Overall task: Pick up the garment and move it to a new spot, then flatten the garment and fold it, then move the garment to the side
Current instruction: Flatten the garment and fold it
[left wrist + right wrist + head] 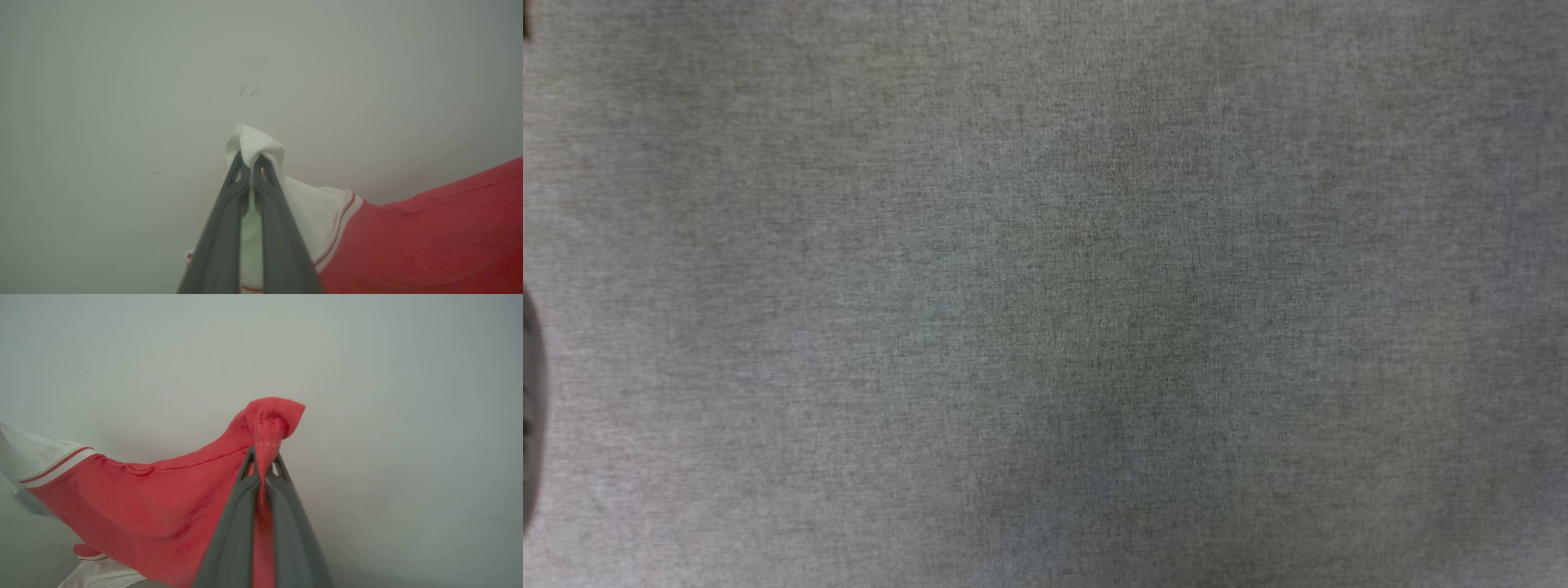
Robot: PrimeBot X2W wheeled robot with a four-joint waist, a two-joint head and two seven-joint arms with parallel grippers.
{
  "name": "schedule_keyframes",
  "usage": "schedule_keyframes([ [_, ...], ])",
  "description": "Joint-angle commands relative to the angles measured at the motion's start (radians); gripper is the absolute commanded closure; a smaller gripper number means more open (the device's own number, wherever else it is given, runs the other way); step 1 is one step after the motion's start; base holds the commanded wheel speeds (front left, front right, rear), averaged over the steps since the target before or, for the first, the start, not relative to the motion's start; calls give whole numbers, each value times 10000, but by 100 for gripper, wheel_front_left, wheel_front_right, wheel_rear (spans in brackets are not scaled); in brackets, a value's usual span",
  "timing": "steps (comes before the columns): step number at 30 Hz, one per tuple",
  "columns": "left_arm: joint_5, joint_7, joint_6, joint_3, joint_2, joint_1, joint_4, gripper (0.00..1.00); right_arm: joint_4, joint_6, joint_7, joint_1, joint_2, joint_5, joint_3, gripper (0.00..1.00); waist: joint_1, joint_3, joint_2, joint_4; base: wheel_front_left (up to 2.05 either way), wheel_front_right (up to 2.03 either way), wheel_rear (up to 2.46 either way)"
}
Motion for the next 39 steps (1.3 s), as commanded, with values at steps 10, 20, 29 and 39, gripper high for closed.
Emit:
schedule_keyframes([
  [10,-832,-919,-582,-130,-767,2525,2169,100,1436,-4,-737,2425,-169,997,1525,100,-2,-1691,0,324,0,0,0],
  [20,-1674,-1189,-731,116,-786,6891,2096,100,825,-5,-1121,6792,-813,2500,3218,100,-2,-4466,0,410,0,0,0],
  [29,-1835,-1198,-546,605,-680,11459,-91,100,-723,-5,-1310,10318,-1729,3350,4145,100,-2,-6430,0,509,0,0,0],
  [39,-2173,-270,1144,1050,-463,16547,-4360,100,-2800,-10,-1363,13871,-2606,3160,3339,100,-2,-7515,0,540,0,0,0],
])
